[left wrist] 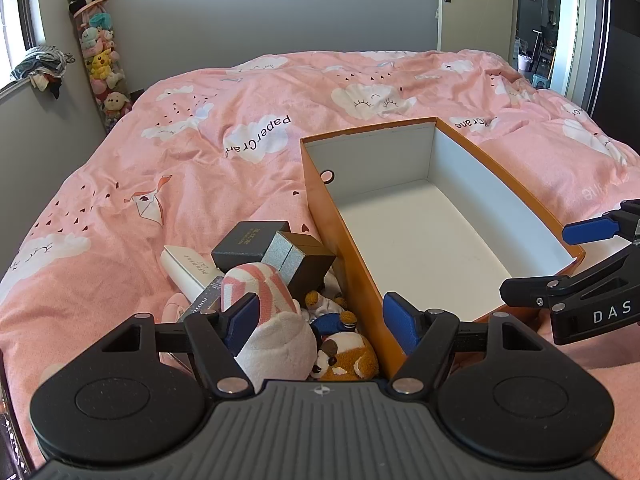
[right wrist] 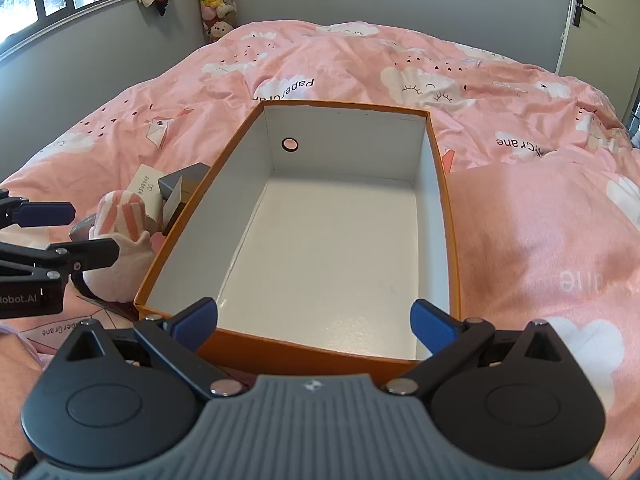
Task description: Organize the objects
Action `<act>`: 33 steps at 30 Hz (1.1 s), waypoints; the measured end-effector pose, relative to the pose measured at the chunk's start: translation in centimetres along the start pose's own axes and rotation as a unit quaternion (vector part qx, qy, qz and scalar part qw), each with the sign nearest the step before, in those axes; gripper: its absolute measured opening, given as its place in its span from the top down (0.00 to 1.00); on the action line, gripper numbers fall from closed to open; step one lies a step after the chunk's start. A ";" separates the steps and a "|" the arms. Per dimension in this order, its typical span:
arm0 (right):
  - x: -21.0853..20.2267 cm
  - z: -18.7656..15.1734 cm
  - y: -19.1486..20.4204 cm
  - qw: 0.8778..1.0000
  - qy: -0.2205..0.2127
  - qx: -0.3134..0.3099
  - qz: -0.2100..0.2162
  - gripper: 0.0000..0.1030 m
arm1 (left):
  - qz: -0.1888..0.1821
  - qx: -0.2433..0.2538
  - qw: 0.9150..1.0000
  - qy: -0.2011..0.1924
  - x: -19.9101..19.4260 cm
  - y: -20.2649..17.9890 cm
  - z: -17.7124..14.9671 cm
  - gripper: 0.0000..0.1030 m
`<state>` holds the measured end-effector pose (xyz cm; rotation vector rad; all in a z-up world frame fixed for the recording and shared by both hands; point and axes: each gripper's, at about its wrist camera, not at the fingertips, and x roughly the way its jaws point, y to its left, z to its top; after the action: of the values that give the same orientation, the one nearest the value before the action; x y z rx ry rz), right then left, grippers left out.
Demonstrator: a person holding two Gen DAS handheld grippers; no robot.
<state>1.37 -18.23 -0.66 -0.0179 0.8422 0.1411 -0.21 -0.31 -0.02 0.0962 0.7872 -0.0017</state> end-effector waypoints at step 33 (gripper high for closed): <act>0.4 -0.1 0.0 1.000 0.007 0.011 -0.007 0.01 | -0.001 0.003 1.000 0.000 0.0 0.0 0.0 0.20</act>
<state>1.53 -18.22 -1.03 -0.0045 0.8563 0.1178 -0.18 -0.33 -0.06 0.1007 0.7881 -0.0049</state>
